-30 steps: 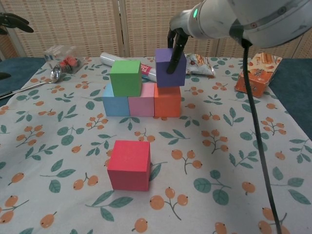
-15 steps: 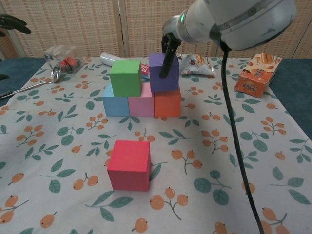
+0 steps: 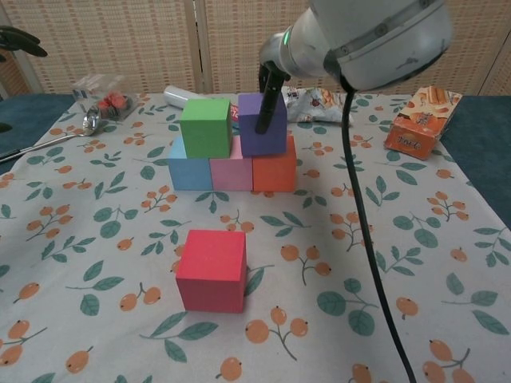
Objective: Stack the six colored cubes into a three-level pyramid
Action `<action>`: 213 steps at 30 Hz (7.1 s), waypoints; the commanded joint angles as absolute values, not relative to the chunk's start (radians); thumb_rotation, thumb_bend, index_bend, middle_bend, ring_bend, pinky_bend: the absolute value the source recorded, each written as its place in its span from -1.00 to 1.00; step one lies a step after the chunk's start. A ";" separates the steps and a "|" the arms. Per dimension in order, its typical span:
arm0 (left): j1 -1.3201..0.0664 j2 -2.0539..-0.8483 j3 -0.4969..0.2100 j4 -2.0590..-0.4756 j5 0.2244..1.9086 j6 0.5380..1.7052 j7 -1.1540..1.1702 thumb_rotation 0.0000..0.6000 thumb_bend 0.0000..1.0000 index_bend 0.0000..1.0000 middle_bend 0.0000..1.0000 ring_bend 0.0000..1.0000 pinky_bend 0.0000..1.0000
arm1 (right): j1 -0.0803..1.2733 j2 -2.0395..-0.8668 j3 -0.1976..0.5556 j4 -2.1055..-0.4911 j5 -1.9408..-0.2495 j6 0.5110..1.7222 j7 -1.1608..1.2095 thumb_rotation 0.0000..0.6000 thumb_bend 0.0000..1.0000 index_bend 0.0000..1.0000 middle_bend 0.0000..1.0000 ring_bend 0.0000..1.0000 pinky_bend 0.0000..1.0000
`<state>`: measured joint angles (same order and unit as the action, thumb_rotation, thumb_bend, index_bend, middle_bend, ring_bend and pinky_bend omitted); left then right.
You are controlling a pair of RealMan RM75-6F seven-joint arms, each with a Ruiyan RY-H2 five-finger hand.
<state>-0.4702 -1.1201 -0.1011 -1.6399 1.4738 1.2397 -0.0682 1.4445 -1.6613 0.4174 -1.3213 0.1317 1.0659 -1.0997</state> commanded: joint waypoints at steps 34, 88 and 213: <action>-0.463 -1.132 -0.105 -1.598 1.481 1.230 -0.113 1.00 -0.42 -0.74 -0.99 -1.00 -0.76 | 1.467 -1.752 0.497 -1.208 0.131 1.077 -1.202 1.00 -0.41 0.08 -0.07 -0.60 -0.63; -0.485 -1.135 -0.115 -1.599 1.470 1.191 -0.094 1.00 -0.42 -0.78 -1.00 -1.00 -0.77 | 1.410 -1.717 0.546 -1.320 0.106 1.094 -1.241 1.00 -0.73 -1.00 -0.68 -1.00 -0.99; -1.040 -1.311 -0.274 -1.274 1.405 0.666 -0.397 1.00 -0.36 -0.20 -0.18 -0.33 -0.32 | 0.481 -0.819 0.258 -1.802 -0.985 0.898 0.150 1.00 -0.86 -1.00 -0.62 -1.00 -0.90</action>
